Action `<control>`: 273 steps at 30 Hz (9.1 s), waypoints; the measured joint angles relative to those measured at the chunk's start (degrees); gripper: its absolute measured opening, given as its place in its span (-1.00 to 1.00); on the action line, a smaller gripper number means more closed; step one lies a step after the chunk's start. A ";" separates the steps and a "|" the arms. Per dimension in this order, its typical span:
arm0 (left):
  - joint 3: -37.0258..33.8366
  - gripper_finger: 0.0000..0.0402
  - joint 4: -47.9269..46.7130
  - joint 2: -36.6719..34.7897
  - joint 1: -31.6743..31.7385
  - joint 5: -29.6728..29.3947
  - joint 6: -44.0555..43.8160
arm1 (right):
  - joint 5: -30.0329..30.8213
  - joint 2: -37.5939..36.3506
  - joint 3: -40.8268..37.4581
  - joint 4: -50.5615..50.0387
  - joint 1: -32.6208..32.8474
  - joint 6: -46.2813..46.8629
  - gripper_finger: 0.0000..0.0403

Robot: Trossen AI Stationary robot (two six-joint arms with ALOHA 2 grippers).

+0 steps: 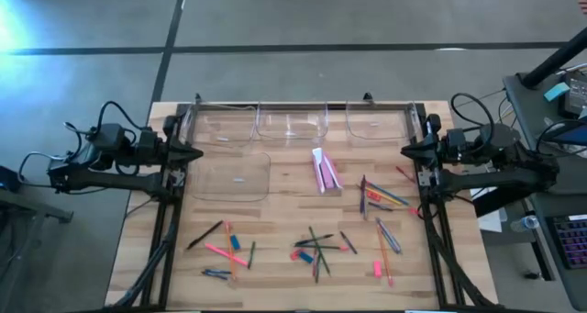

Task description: Sort crayons/erasers/pens/pencils in bins

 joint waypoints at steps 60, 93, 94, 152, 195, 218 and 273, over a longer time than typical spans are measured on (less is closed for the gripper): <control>3.42 -1.00 -14.43 19.06 -0.58 5.93 -16.29 | -3.08 22.62 -5.32 22.51 -0.01 -3.87 -0.89; 13.14 -1.00 -46.31 40.36 -43.66 0.57 -67.37 | -3.10 32.88 -4.55 31.78 4.83 4.23 -0.89; 12.94 -1.00 -45.30 40.98 -45.05 -0.42 -68.20 | -3.10 32.87 -4.55 31.78 5.10 3.95 -0.89; -13.18 -0.12 -22.56 53.51 -55.70 -6.92 -87.01 | 0.63 34.93 -4.90 28.72 10.15 6.71 -0.89; 4.55 -0.96 -44.69 28.53 -19.45 -30.14 -25.49 | 1.79 34.86 -4.90 29.20 10.13 5.40 -0.89; 0.21 -0.06 -0.09 27.30 -18.33 -28.53 -11.46 | 1.47 34.93 -4.90 28.59 10.13 7.84 -0.89; -21.33 -0.20 27.59 16.46 -32.13 -39.80 -11.10 | 11.17 33.10 -13.59 -29.44 -12.92 39.33 -0.37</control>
